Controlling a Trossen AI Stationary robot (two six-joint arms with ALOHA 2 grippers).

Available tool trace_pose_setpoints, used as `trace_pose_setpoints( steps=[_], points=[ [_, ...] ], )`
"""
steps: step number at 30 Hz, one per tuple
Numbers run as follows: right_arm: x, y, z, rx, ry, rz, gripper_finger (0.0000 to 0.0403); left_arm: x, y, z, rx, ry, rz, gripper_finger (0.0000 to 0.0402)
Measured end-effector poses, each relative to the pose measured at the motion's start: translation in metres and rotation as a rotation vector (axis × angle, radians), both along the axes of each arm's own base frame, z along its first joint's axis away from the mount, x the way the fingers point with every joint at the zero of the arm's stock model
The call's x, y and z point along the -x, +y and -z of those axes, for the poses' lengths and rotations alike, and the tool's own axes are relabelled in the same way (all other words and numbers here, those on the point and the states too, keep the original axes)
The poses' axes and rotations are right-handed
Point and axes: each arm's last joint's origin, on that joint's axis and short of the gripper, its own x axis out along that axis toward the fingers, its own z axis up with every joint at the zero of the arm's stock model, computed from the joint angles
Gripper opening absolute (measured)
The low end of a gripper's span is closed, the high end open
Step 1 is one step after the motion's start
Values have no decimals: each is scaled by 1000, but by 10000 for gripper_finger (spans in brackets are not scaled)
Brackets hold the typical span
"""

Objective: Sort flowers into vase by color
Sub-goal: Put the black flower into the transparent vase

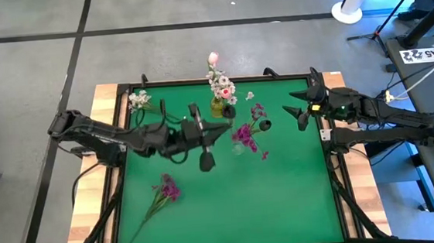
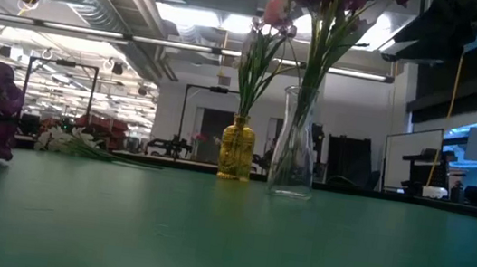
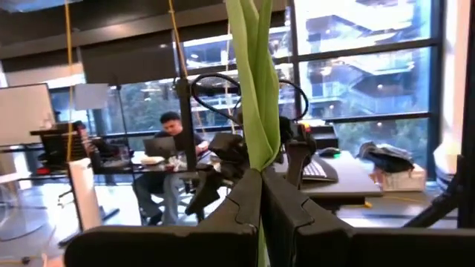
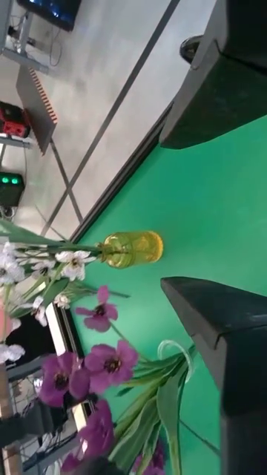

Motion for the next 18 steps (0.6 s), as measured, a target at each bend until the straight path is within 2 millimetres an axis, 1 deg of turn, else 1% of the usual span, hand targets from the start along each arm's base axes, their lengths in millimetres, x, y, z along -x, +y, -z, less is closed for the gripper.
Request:
trace_pose_setpoints(
  steps=[3,9,14,18],
  points=[
    [0,0,0,1,-5,-4,296,-3,15,-1,-3,-9,-10,0],
    [0,1,0,-6,-1,-22,296,-5,34,-4,-4,-45,5,0],
    [0,1,0,-6,-1,-23,296,-8,43,-1,19,-43,34,0],
    [0,1,0,-6,-1,-23,296,-16,47,10,33,-11,34,0]
  ],
)
